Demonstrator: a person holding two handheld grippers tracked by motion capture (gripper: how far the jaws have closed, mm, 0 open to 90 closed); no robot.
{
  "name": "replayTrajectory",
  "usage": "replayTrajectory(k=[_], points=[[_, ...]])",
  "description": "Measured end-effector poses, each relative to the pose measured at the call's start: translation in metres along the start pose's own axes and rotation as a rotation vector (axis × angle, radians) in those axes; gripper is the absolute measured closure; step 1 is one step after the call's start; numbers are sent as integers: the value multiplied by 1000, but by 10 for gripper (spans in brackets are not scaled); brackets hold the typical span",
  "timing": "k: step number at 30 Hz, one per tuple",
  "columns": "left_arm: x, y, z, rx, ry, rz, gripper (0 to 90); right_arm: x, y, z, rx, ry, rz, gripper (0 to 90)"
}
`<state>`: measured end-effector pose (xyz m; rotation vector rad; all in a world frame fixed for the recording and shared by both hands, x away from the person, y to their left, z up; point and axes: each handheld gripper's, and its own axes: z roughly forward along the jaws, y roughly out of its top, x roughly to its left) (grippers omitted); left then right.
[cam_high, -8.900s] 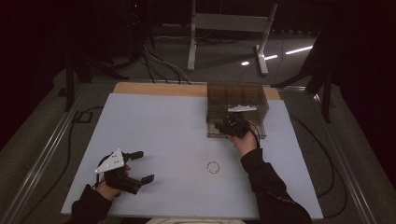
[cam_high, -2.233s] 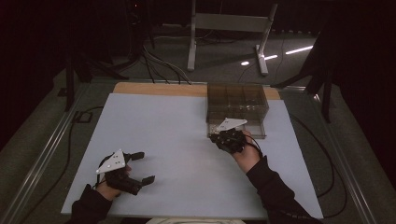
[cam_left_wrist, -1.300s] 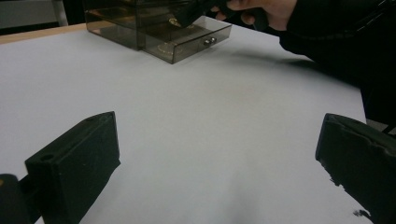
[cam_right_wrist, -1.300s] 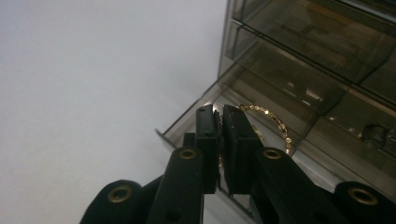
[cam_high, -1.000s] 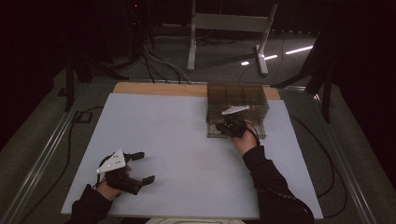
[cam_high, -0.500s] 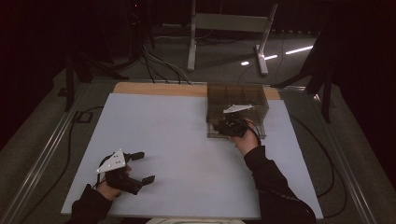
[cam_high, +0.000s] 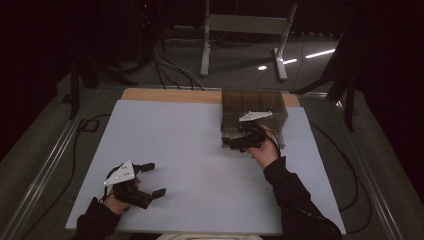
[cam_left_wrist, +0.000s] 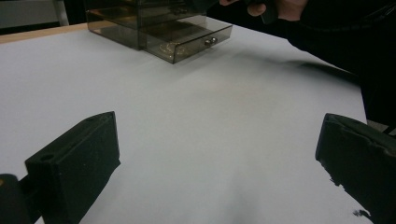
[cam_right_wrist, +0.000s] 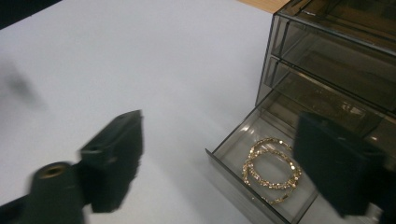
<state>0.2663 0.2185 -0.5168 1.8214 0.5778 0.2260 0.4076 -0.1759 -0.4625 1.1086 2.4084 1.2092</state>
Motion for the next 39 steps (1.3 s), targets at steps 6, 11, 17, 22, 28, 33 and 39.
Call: replayTrajectory(k=[6,11,17,22,28,33,39], points=[[-1,0,0,0,-2,3,7,4,1,-5,-14,12,-18,75],[-1,-1,-2,-5,1,0,7,9,2,-11,-27,56,-30,32],[-1,0,-3,-5,3,2,7,19,0,-17,-40,71,-65,18],[-2,0,-3,-4,4,6,7,26,-6,-20,-42,78,-73,17],[-1,0,-3,-7,3,3,7,36,-20,-22,-61,100,-77,17],[-2,0,-3,-5,3,6,7,42,-33,-26,-70,124,-81,17],[-2,0,-3,-4,4,6,7,45,-50,-32,-74,122,-90,17]])
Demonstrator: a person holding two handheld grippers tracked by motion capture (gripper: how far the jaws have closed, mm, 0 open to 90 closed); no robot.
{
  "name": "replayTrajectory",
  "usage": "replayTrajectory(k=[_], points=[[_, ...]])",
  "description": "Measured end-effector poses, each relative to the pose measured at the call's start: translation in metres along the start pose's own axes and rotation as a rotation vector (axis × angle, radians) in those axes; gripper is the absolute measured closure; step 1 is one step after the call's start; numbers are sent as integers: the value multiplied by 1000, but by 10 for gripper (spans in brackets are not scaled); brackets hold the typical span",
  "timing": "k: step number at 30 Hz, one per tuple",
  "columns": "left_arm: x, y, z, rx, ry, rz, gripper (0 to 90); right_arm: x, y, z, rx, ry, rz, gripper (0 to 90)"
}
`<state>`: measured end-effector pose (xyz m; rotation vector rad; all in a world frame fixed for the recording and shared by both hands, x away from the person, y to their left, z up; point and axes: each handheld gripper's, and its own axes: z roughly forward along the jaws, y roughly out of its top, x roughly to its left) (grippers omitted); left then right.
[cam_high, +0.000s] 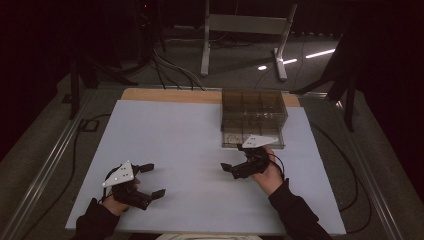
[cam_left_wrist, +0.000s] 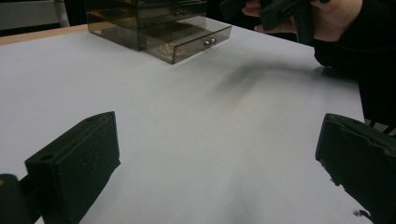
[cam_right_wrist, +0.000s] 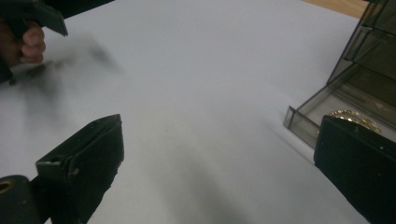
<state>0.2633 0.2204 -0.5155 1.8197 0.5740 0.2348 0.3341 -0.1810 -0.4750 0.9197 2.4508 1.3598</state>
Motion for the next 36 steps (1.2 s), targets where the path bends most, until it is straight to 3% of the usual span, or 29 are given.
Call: replayTrajectory(k=[14,22,24,29,36], points=[[0,-1,-1,1,3,-3,7,2,-46,-27,-9,9,29,17],[0,-1,-1,4,4,-1,7,4,-63,-48,-11,-18,19,17],[0,0,-1,0,3,-3,7,4,-70,-56,5,-55,4,17],[0,0,-1,0,3,-1,7,-2,-83,-71,-1,-80,44,17],[0,0,0,1,2,-1,7,-12,-100,-84,13,-118,65,17]])
